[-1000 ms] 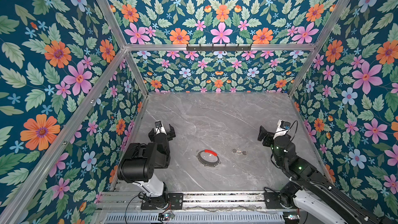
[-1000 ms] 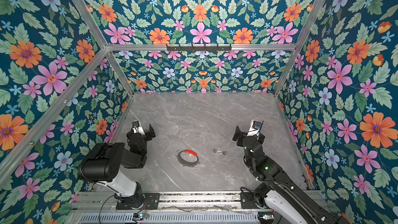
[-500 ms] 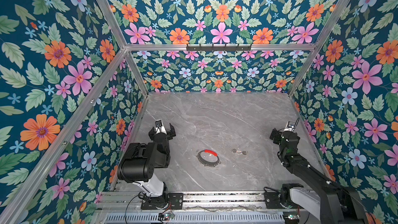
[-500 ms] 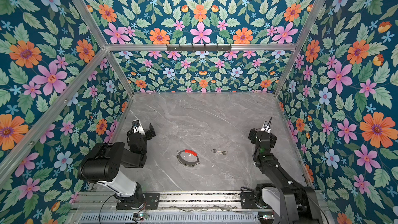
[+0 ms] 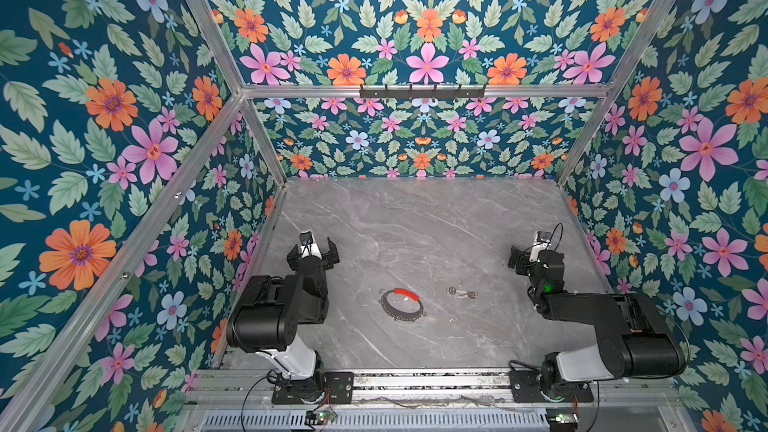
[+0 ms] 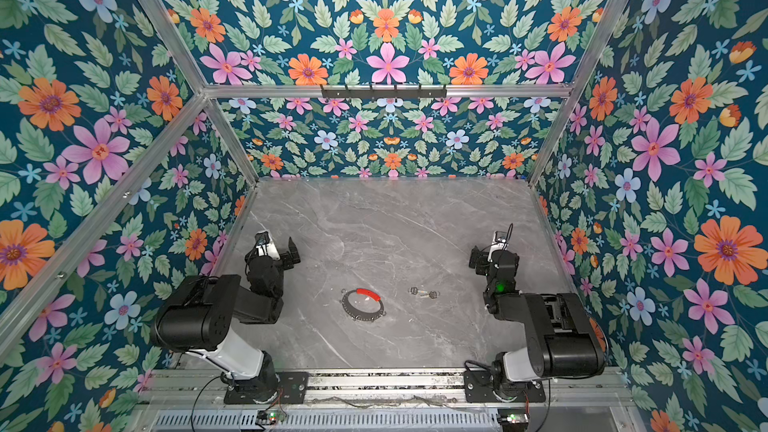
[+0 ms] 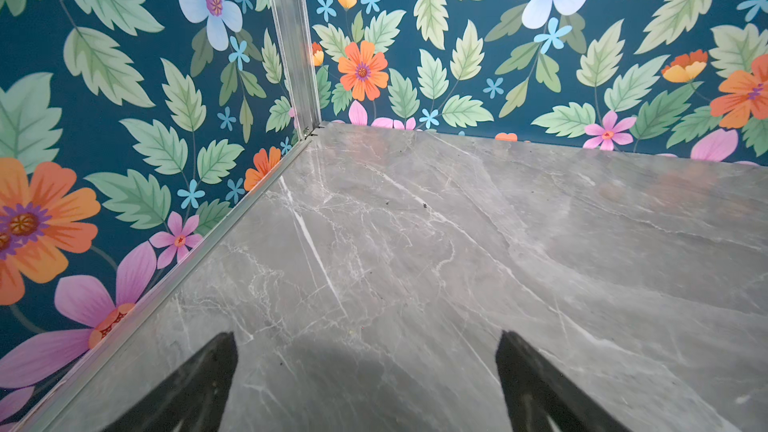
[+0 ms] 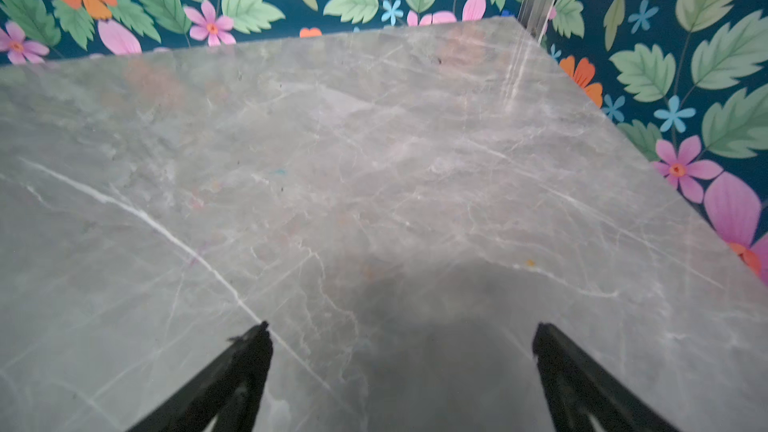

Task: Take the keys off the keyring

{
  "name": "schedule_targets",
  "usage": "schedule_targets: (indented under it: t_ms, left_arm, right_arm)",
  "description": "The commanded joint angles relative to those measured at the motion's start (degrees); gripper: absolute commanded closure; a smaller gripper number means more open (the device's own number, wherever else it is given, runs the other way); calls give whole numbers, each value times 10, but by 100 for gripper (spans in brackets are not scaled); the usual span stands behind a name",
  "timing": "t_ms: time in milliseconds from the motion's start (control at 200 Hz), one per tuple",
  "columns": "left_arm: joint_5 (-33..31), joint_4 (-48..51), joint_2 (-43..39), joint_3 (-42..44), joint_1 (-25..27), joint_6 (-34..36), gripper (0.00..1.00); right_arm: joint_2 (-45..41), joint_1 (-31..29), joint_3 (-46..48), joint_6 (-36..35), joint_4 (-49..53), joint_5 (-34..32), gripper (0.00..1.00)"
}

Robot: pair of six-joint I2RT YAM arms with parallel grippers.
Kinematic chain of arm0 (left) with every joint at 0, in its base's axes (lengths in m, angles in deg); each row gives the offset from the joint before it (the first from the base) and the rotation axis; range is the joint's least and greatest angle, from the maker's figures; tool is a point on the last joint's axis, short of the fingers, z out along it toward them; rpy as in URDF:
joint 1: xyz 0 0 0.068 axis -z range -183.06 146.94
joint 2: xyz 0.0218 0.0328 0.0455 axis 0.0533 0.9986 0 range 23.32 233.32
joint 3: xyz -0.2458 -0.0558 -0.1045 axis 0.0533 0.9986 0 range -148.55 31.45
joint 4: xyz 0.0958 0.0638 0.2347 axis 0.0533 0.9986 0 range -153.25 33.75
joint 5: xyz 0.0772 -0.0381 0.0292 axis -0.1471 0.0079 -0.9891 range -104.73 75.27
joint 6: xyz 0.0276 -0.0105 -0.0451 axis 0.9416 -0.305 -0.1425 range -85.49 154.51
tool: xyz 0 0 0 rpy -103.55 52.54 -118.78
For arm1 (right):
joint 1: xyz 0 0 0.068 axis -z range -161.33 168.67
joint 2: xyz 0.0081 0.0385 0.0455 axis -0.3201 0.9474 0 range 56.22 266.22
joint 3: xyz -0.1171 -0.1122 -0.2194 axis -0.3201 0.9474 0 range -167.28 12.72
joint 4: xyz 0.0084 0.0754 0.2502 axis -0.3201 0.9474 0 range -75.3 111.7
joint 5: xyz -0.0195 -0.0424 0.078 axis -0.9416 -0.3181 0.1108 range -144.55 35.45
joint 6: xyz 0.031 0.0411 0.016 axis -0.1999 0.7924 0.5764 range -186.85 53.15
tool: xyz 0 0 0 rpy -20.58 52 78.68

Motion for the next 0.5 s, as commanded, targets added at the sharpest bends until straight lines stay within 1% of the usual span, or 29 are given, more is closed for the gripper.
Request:
schedule_targets:
  t_ms: [0,495]
  left_arm:
    - [1,-12,1,-1,0,3,0]
    - [0,-11,1,-2,0,3,0]
  right_arm:
    - [-1,1,-2,2,-29,16,1]
    - [-1,1,-2,1,-29,16,1]
